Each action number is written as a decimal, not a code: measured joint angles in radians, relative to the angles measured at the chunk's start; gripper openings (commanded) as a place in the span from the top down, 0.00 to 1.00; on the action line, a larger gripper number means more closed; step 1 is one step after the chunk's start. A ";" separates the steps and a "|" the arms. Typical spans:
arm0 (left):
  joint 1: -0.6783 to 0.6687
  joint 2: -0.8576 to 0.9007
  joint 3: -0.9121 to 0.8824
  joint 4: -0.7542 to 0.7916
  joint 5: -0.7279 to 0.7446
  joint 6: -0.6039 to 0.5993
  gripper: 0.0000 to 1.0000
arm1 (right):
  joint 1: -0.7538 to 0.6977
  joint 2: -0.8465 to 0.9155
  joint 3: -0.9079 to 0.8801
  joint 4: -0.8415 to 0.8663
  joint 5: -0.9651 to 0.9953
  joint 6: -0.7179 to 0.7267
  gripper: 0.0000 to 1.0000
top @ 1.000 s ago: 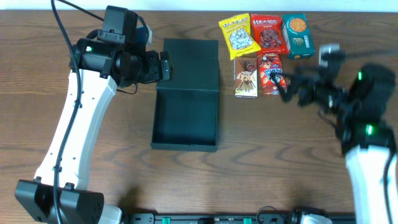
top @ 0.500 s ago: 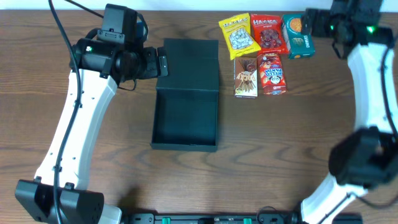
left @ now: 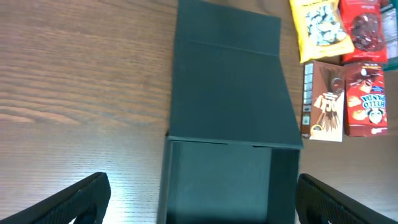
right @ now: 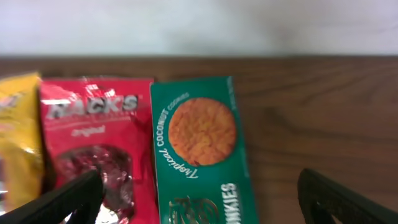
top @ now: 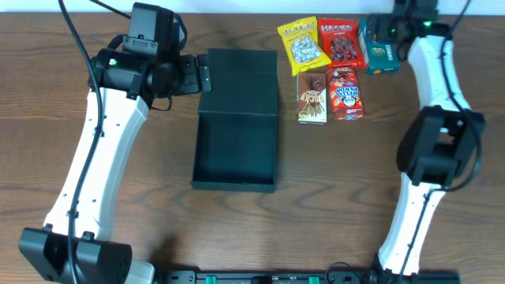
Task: Pack container
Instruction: 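Grasp the teal coconut cookie box with the right gripper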
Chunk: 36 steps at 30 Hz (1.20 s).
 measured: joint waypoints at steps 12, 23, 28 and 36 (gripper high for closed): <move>0.000 0.000 0.000 0.000 -0.018 0.000 0.05 | 0.014 0.108 0.000 0.023 0.066 -0.011 0.01; 0.000 0.000 0.000 -0.004 -0.032 0.000 0.05 | 0.011 0.111 0.002 0.005 0.109 -0.012 0.01; 0.000 0.000 0.000 -0.005 -0.033 0.000 0.05 | 0.009 0.126 0.005 -0.009 0.111 -0.012 0.01; 0.000 0.000 0.000 -0.008 -0.033 0.000 0.05 | 0.008 0.143 0.005 -0.011 0.111 -0.016 0.21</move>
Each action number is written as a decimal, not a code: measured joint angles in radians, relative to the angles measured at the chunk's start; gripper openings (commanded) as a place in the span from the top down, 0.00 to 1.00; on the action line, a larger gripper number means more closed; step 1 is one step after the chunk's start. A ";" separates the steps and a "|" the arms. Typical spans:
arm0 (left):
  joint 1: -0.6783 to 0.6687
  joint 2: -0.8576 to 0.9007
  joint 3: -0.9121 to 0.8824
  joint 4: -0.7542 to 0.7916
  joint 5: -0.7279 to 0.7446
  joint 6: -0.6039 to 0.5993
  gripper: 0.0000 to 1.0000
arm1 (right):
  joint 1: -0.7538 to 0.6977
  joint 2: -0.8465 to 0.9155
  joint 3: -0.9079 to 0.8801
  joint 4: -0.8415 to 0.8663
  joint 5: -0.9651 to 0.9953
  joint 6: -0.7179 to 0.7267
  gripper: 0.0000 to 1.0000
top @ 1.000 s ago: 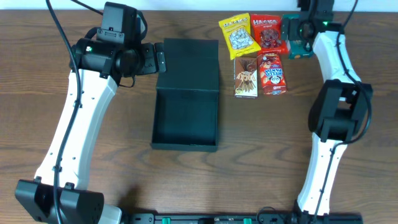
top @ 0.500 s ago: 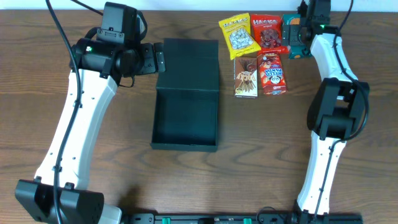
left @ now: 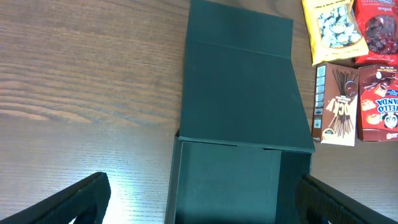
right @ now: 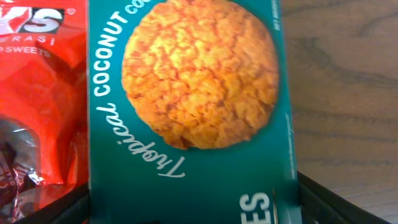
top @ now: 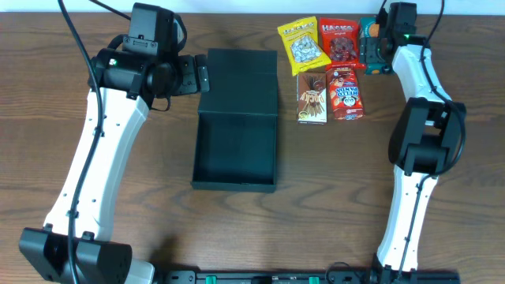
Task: Pack container
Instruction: 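Grasp the teal coconut cookie box with the right gripper, then carry the cookie box with the right gripper into the black box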
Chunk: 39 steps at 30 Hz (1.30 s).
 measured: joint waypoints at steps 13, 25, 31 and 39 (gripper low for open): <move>0.004 0.000 0.000 -0.014 -0.008 0.000 0.05 | 0.000 0.001 0.029 -0.056 -0.004 0.000 0.27; 0.004 0.000 0.000 -0.036 -0.046 0.000 0.05 | 0.002 0.026 0.357 -0.286 -0.004 0.000 0.25; 0.029 0.000 0.000 -0.076 -0.094 -0.009 0.05 | 0.033 0.026 0.564 -0.447 -0.046 0.000 0.26; 0.179 -0.026 0.000 -0.178 -0.108 -0.011 0.04 | 0.202 0.014 0.636 -0.609 -0.093 0.000 0.31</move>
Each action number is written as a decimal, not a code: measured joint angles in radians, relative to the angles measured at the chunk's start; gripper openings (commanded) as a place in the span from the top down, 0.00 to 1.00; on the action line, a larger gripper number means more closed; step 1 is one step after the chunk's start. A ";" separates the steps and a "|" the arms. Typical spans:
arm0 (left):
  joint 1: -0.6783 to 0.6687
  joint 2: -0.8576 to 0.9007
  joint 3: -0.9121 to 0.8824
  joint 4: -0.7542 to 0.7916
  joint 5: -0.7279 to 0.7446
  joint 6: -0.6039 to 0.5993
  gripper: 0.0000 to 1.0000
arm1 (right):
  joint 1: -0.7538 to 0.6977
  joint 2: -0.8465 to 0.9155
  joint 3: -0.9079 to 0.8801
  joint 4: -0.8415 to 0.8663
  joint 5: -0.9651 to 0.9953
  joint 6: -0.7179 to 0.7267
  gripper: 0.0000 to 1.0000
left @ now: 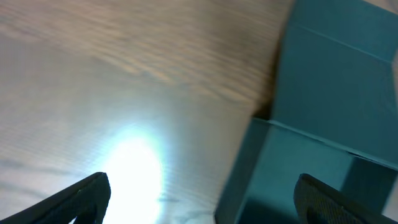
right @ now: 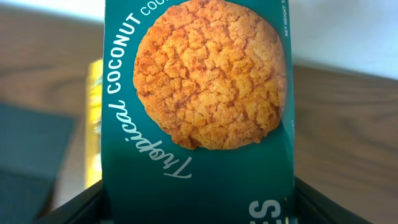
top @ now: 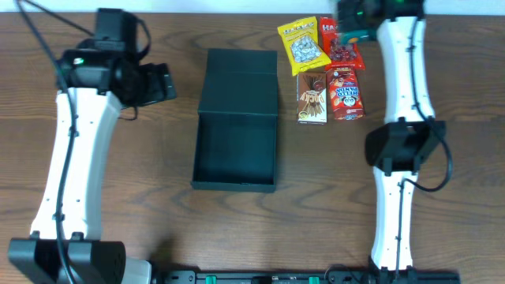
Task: Pack container
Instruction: 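Carry the cookie box with the right gripper into the black box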
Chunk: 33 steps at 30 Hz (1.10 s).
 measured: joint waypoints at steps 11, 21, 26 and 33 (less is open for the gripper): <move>0.219 -0.096 0.000 -0.066 0.000 0.000 0.05 | 0.297 -0.026 0.000 -0.229 -0.014 0.036 0.34; 0.251 -0.096 0.000 -0.078 0.011 0.008 0.05 | 0.466 -0.117 -0.003 -0.370 -0.012 0.052 0.37; 0.251 -0.096 0.000 -0.089 0.018 0.008 0.04 | 0.454 -0.361 -0.113 -0.335 -0.019 0.058 0.39; 0.251 -0.096 0.000 -0.092 0.034 0.009 0.05 | 0.416 -0.800 -0.639 -0.134 -0.079 0.099 0.40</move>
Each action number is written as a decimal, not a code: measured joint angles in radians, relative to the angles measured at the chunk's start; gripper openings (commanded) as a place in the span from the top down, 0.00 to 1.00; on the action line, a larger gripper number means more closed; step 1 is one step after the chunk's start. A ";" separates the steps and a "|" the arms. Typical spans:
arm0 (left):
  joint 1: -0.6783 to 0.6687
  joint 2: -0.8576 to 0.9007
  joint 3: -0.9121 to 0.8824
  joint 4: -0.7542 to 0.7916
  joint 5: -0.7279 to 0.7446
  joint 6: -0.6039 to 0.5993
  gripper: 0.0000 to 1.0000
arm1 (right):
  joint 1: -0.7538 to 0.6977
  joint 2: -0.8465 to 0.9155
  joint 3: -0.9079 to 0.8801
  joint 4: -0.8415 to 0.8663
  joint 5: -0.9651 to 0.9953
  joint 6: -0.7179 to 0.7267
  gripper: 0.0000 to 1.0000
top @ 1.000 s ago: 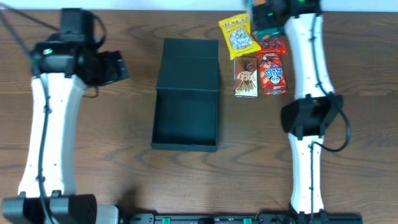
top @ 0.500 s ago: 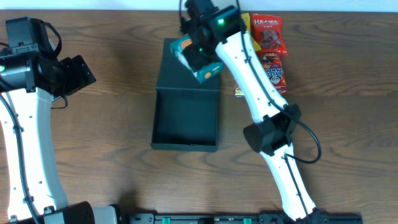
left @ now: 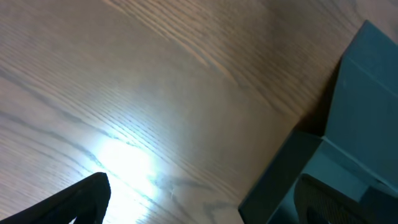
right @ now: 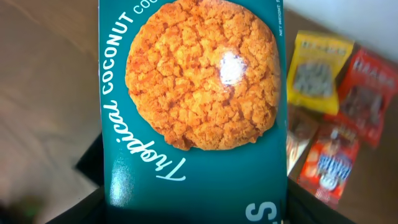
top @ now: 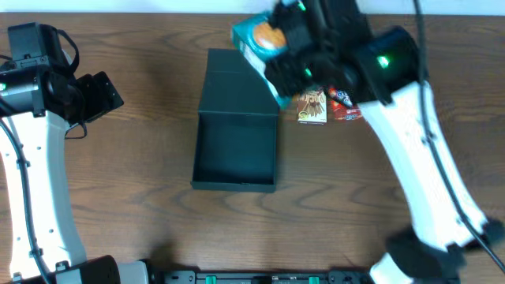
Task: Pack container
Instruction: 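Carry the cookie box with the right gripper into the black box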
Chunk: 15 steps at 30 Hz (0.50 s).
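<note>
The teal coconut cookie box (top: 260, 38) hangs above the lid of the open black container (top: 237, 154), and my right gripper (top: 282, 57) is shut on it. In the right wrist view the cookie box (right: 193, 112) fills most of the frame, and the fingers press on both of its sides at the bottom edge. My left gripper (top: 102, 91) stands open at the far left, away from the container. Its view shows bare wood and one corner of the container (left: 348, 143).
A brown stick-biscuit box (top: 312, 106) and a red panda-biscuit box (top: 349, 112) lie right of the container lid, partly under my right arm. A yellow bag (right: 314, 71) and a red bag (right: 367, 93) lie behind them. The table's back edge is close behind the lid.
My right gripper has carried the cookie box left, from over the back-right snacks to over the container's lid. My left arm has moved further left, away from the container.
My right gripper hung open above the cookie box at the back right, then was low around it. Then it held the box lifted, and now holds it over the container lid. My left gripper was beside the lid and now stands far left.
</note>
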 measured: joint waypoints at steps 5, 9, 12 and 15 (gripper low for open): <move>0.000 0.000 0.000 0.000 0.040 0.000 0.04 | 0.056 -0.066 -0.321 0.109 0.014 0.119 0.55; 0.000 0.000 0.000 0.000 0.064 -0.001 0.05 | 0.121 -0.017 -0.487 0.224 0.018 0.296 0.57; 0.000 0.000 0.000 -0.001 0.075 -0.001 0.05 | 0.151 0.009 -0.548 0.281 0.019 0.414 0.61; 0.000 0.000 0.000 -0.008 0.079 -0.001 0.05 | 0.176 0.011 -0.591 0.311 0.019 0.527 0.67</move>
